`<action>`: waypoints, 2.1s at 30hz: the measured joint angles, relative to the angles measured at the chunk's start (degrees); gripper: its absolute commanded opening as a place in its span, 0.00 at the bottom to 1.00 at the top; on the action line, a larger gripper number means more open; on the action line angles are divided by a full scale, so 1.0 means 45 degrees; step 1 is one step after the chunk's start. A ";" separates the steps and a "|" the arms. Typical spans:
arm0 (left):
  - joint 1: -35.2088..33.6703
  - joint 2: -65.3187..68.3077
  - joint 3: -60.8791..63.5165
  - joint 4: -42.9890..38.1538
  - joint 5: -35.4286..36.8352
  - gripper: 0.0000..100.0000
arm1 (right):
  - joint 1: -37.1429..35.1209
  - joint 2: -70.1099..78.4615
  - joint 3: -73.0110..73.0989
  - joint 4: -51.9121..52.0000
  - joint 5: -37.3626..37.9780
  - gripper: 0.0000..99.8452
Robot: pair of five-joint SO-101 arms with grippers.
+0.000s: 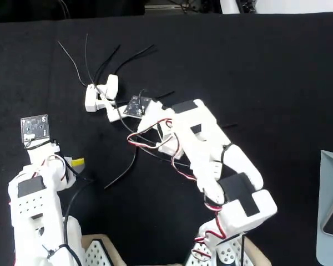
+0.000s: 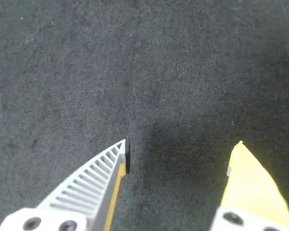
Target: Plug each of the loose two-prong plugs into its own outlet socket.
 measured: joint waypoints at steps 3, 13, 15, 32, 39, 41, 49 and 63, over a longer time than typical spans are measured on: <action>0.0000 0.0000 0.0000 0.0000 0.0000 0.33 | 0.0000 -0.1094 0.0000 0.0625 -0.0508 0.01; 0.1641 0.0000 -0.0039 -0.0703 -0.0508 0.33 | 0.1797 -0.6056 0.0000 0.1231 -0.4904 0.01; 0.2266 0.0020 -0.0391 -0.0703 -0.1133 0.33 | 0.2168 -0.6740 0.0078 0.1055 -0.6076 0.01; 0.9045 0.3790 -0.6271 0.1074 -0.3126 0.38 | 0.6388 -1.1429 0.3731 -0.3556 -1.3812 0.01; 1.1077 0.8127 -0.8049 -0.1016 -0.3204 0.38 | 0.7658 -1.3265 0.5470 -0.4767 -1.4320 0.01; 1.1741 0.9143 -0.8479 -0.1348 -0.3204 0.38 | 0.7912 -1.3675 0.6115 -0.5255 -1.4339 0.01; 1.3871 1.2288 -1.0471 -0.1875 -0.3204 0.38 | 0.8029 -1.4652 0.6974 -0.6017 -1.4359 0.01; 1.5453 1.6137 -1.3480 -0.1875 -0.3204 0.36 | 0.8850 -1.4750 0.6974 -0.6017 -1.4359 0.01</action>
